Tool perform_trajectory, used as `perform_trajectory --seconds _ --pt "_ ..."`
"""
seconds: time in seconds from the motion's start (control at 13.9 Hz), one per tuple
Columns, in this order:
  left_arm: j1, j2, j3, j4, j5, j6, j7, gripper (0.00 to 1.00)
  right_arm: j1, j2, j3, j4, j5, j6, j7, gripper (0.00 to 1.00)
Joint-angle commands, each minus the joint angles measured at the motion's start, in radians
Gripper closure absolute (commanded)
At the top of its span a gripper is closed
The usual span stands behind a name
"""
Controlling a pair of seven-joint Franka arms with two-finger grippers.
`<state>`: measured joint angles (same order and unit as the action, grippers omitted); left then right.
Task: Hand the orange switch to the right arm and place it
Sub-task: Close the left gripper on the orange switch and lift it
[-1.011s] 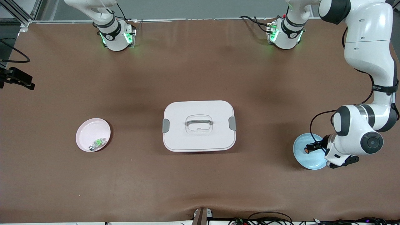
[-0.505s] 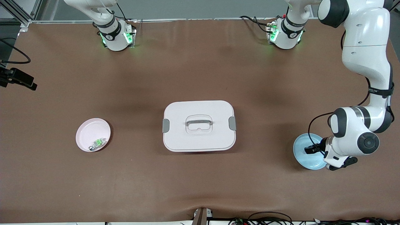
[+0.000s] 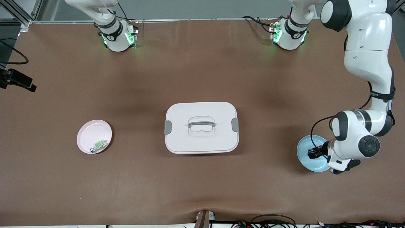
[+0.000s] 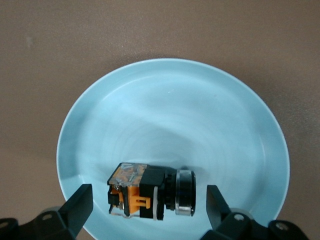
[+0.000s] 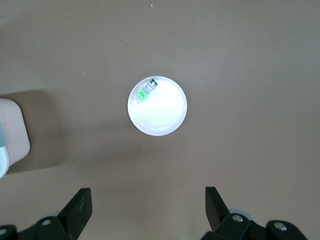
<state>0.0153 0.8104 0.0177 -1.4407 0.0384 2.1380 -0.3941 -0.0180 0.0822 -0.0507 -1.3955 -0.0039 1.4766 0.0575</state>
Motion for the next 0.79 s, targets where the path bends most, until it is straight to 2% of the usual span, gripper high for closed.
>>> perform_trajectory --seconds 0.0,0.72 --pt "-0.001 0.016 0.002 0.022 -0.012 0.029 -0.009 0.00 -0.010 -0.010 0.011 0.006 0.015 0.016 0.012 0.00" --pt "0.002 0.010 0.002 -0.024 -0.008 0.028 0.008 0.00 -0.013 -0.010 0.005 0.006 0.018 0.021 0.002 0.00"
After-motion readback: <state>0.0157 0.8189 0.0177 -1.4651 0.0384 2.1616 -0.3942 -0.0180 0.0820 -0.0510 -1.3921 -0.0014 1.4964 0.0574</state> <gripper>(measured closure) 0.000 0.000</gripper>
